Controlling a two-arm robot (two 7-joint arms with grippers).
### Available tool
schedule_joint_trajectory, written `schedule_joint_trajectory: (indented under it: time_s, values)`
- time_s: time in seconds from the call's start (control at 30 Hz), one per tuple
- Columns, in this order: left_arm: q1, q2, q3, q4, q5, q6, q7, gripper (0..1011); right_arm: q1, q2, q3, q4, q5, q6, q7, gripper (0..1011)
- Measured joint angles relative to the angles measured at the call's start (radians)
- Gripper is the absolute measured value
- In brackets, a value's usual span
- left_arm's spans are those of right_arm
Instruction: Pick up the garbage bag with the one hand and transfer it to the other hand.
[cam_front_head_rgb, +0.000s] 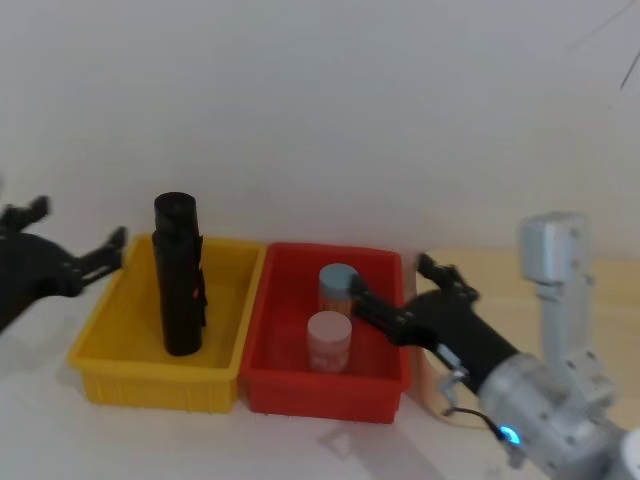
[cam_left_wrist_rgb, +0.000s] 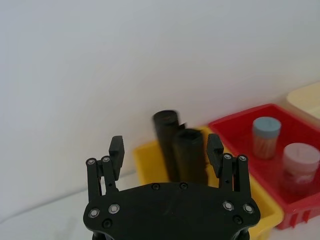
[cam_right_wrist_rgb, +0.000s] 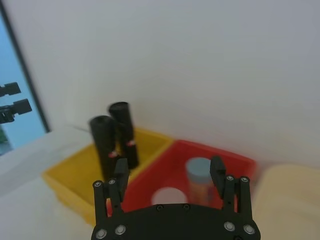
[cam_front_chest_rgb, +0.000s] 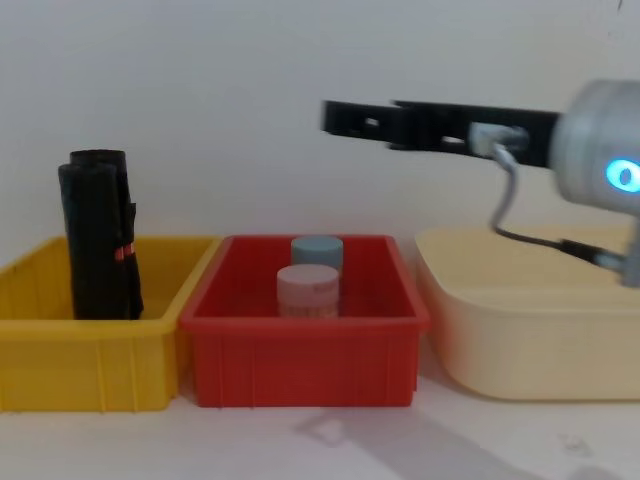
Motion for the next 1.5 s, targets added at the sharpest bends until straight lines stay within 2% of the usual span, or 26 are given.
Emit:
schedule_joint_trajectory:
  time_s: [0.03,0.07,0.13,0.17,0.2,0.3,0.43,0.57,0.8,1.0,1.03,1.1,1.23,1.3,1.5]
  values:
    - [0.0,0.0,0.0,0.0,0.0,0.0,0.0,1001,0.009,-0.007,-0.008,0.005,0.0,0.008,0.003,1002]
    - [0.023,0.005,-0.04,-0.003,-0.017,0.002,-0.013,1002,0.019,-0.014,-0.017,0.011,0.0,0.013,0.005,1002]
    - [0.047,0.01,-0.087,-0.003,-0.043,0.003,-0.034,1001,0.059,-0.046,-0.054,0.04,0.0,0.038,0.012,1002]
    - [0.047,0.01,-0.087,-0.003,-0.043,0.003,-0.034,1001,0.059,-0.046,-0.054,0.04,0.0,0.038,0.012,1002]
    - [0.062,0.013,-0.116,0.001,-0.063,0.003,-0.051,1002,0.075,-0.06,-0.069,0.053,-0.001,0.048,0.014,1002]
    - [0.079,0.017,-0.153,0.017,-0.096,-0.001,-0.08,1001,0.101,-0.08,-0.09,0.075,-0.003,0.062,0.018,1002]
    - [0.083,0.024,-0.179,0.053,-0.135,-0.013,-0.12,1002,0.132,-0.103,-0.117,0.106,-0.008,0.088,0.024,1002]
    - [0.075,0.027,-0.179,0.077,-0.156,-0.021,-0.146,1001,0.147,-0.114,-0.131,0.125,-0.013,0.106,0.026,1002]
    - [0.031,0.027,-0.139,0.143,-0.194,-0.036,-0.199,1001,0.159,-0.121,-0.141,0.15,-0.02,0.131,0.027,1002]
    - [-0.038,0.013,-0.076,0.216,-0.217,-0.044,-0.24,1001,0.166,-0.122,-0.14,0.166,-0.025,0.142,0.028,1001]
    - [-0.038,0.013,-0.076,0.216,-0.217,-0.044,-0.24,1001,0.166,-0.122,-0.14,0.166,-0.025,0.142,0.028,1002]
    - [-0.069,0.006,-0.047,0.249,-0.223,-0.047,-0.252,1001,0.168,-0.122,-0.139,0.173,-0.026,0.146,0.029,1002]
    - [-0.097,0.0,-0.023,0.278,-0.227,-0.048,-0.262,1001,0.174,-0.123,-0.135,0.185,-0.029,0.151,0.033,1001]
    - [-0.125,-0.005,0.002,0.307,-0.228,-0.049,-0.27,1002,0.179,-0.123,-0.132,0.195,-0.03,0.154,0.036,1002]
    - [-0.165,-0.012,0.039,0.348,-0.231,-0.049,-0.283,1001,0.191,-0.126,-0.128,0.214,-0.033,0.156,0.043,1002]
